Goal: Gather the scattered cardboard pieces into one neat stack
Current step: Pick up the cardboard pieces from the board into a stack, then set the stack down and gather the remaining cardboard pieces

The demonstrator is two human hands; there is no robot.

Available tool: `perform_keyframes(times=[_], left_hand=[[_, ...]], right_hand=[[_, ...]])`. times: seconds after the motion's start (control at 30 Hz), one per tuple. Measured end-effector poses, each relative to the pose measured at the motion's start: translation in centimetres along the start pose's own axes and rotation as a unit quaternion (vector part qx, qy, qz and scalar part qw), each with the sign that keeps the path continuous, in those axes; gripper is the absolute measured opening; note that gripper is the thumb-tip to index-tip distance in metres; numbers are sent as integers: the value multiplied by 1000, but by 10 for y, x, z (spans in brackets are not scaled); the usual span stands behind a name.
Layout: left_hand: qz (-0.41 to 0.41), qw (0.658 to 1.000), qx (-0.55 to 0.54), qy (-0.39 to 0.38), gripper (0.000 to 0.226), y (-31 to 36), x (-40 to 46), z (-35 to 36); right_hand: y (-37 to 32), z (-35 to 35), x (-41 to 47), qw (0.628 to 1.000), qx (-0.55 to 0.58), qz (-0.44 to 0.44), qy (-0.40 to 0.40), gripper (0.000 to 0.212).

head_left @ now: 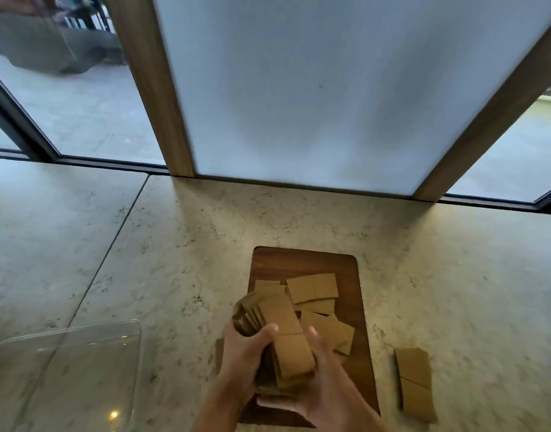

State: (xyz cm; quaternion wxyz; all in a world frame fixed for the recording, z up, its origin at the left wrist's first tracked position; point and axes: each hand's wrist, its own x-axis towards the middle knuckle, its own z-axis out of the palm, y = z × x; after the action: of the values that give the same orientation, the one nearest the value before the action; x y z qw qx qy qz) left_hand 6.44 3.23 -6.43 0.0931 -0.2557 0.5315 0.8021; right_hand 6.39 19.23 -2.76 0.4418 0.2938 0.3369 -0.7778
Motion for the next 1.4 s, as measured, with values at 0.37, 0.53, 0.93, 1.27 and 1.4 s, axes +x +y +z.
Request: perform_keyframes(times=[0.37, 0.53, 0.93, 1.27, 1.4], left_hand=[[139, 987, 56, -66, 82, 22, -42, -50], [213, 966, 141, 36, 58, -24, -60, -74], [266, 945, -77, 172, 74, -108, -55, -104], [243, 926, 66, 283, 31, -104, -49, -88], [234, 930, 26, 283, 28, -101, -46, -84]], right_hand=[[7, -22, -8, 751, -562, -346, 25, 79], [36, -15, 35, 568, -715, -407, 3, 84], [129, -12, 91, 799, -350, -485, 65, 50], [128, -7, 104, 707, -419, -529, 213, 18], [124, -6, 105, 703, -466, -509, 173, 30]])
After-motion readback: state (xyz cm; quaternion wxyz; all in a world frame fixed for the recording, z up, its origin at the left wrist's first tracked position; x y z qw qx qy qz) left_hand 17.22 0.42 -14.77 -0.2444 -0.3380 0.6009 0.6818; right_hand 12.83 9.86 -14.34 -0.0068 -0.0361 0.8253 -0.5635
